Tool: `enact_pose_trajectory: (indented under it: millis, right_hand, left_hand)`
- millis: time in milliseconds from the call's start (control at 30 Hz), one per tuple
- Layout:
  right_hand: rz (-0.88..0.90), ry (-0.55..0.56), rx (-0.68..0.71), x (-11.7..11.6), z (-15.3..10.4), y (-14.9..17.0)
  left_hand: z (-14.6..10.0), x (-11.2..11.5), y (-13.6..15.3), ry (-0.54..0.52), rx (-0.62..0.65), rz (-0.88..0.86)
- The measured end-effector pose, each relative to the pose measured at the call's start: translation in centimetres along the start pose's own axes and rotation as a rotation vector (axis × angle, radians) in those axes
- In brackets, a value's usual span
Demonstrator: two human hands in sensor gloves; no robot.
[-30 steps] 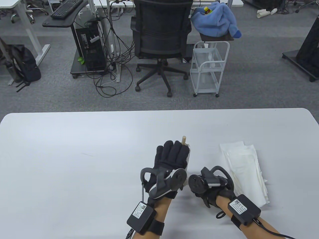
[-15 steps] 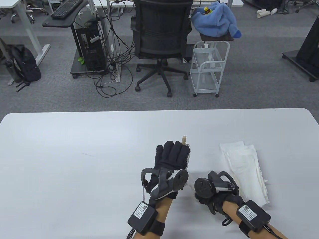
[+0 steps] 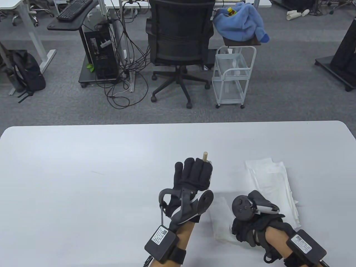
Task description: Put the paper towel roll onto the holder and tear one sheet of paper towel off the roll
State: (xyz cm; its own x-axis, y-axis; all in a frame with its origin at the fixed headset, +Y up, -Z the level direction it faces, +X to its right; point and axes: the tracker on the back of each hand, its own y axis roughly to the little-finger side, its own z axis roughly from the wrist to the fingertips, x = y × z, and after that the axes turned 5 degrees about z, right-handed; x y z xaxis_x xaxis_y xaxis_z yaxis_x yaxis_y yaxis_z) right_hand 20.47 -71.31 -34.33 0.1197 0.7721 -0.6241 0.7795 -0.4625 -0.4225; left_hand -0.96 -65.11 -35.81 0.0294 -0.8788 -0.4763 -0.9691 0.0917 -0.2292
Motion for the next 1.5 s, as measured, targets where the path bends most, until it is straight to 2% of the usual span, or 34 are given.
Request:
enact_pose_trajectory:
  millis: [67, 133, 200, 300, 400, 500, 600, 633, 700, 833, 1000, 1100, 1233, 1500]
  right_hand:
    - [0.101, 0.127, 0.075, 2.4, -3.6, -0.4]
    - [0.168, 0.317, 0.152, 5.9, -8.0, -0.5]
    - [0.225, 0.423, 0.156, 8.9, -11.4, 0.1]
    - [0.271, 0.498, 0.092, 12.0, -14.2, 1.6]
    - [0.324, 0.468, -0.03, 14.5, -15.1, 4.1]
    - [0.405, 0.417, -0.135, 16.1, -14.2, 6.9]
    - [0.325, 0.431, -0.248, 17.1, -11.8, 9.2]
    - [0.27, 0.402, -0.331, 17.2, -10.0, 10.4]
    - [0.182, 0.381, -0.417, 17.2, -8.0, 11.6]
    - [-0.009, 0.367, -0.546, 16.3, -3.3, 14.3]
    - [-0.116, 0.368, -0.608, 13.9, 0.5, 16.8]
    - [-0.171, 0.37, -0.635, 12.8, 1.6, 17.6]
    - [-0.16, 0.381, -0.694, 11.7, 2.2, 18.4]
    - [-0.282, 0.399, -0.85, 10.4, 3.1, 18.2]
  left_hand:
    - [0.0, 0.0, 0.1, 0.003, -0.001, -0.007]
    - [0.0, 0.1, 0.0, 0.006, -0.003, -0.016]
    - [0.0, 0.1, 0.0, 0.008, -0.003, -0.02]
    - [-0.1, 0.1, 0.0, 0.009, -0.004, -0.021]
    - [-0.1, 0.1, 0.1, 0.01, -0.004, -0.024]
    - [-0.1, 0.1, 0.2, 0.011, -0.004, -0.025]
    - [-0.1, 0.1, 0.1, 0.01, -0.001, -0.026]
    - [-0.1, 0.1, 0.2, 0.01, 0.0, -0.028]
    - [-0.1, 0.2, 0.2, 0.009, 0.002, -0.028]
    - [-0.1, 0.1, 0.2, 0.006, 0.005, -0.025]
    - [-0.1, 0.1, 0.2, 0.006, 0.007, -0.029]
    - [-0.1, 0.1, 0.2, 0.005, 0.008, -0.035]
    - [0.0, 0.2, 0.2, 0.004, 0.011, -0.038]
    - [0.0, 0.2, 0.2, 0.007, 0.009, -0.041]
